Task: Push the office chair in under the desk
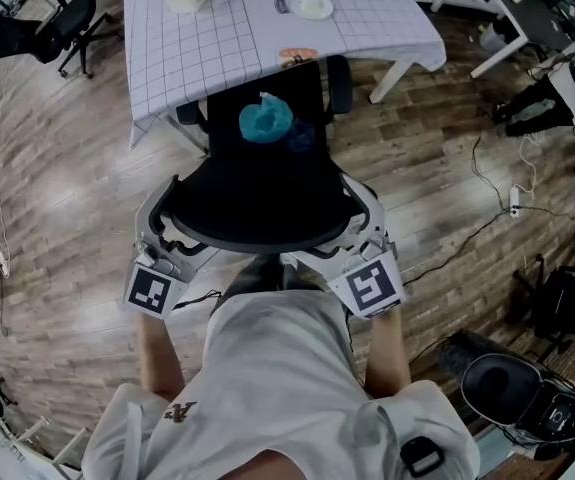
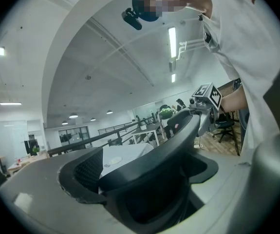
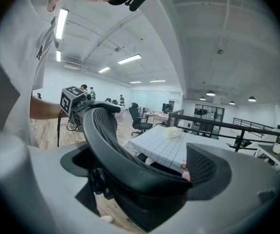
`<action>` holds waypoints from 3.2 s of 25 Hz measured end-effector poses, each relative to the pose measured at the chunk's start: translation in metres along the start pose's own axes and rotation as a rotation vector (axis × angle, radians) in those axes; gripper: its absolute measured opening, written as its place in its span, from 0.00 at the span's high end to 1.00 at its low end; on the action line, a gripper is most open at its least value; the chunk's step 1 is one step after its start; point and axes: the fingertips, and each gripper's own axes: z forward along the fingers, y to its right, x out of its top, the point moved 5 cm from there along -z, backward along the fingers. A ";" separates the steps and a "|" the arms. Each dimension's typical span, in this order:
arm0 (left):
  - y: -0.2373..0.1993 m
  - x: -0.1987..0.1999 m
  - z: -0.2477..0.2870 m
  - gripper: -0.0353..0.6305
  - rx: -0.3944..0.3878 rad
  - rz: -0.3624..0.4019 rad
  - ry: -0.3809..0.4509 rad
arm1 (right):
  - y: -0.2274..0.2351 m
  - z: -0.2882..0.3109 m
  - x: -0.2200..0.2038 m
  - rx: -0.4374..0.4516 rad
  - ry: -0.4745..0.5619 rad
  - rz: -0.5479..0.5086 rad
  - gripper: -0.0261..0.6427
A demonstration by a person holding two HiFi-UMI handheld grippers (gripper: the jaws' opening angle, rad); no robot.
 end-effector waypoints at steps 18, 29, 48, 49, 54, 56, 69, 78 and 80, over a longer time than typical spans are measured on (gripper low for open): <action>-0.054 -0.010 0.033 0.22 -0.013 -0.001 -0.004 | 0.041 0.046 0.013 -0.023 0.013 -0.006 0.10; -0.076 -0.010 0.056 0.22 0.004 -0.009 0.013 | 0.070 0.065 0.017 -0.022 0.003 -0.021 0.10; -0.107 -0.012 0.109 0.22 0.047 -0.019 -0.025 | 0.136 0.095 0.021 0.017 0.003 -0.028 0.10; -0.109 -0.013 0.111 0.22 0.049 -0.020 -0.030 | 0.139 0.096 0.021 0.018 0.005 -0.026 0.10; -0.117 -0.011 0.123 0.22 0.071 -0.024 -0.011 | 0.153 0.104 0.023 0.031 0.006 -0.032 0.10; -0.121 -0.012 0.126 0.22 0.077 -0.028 -0.009 | 0.157 0.107 0.024 0.035 0.004 -0.036 0.10; -0.141 -0.013 0.145 0.22 0.080 -0.032 0.000 | 0.179 0.124 0.028 0.028 0.004 -0.031 0.10; -0.159 -0.015 0.157 0.22 0.069 -0.023 0.008 | 0.192 0.140 0.032 0.016 0.004 -0.034 0.10; -0.163 -0.016 0.161 0.22 0.068 -0.018 0.012 | 0.196 0.143 0.033 0.013 0.002 -0.036 0.10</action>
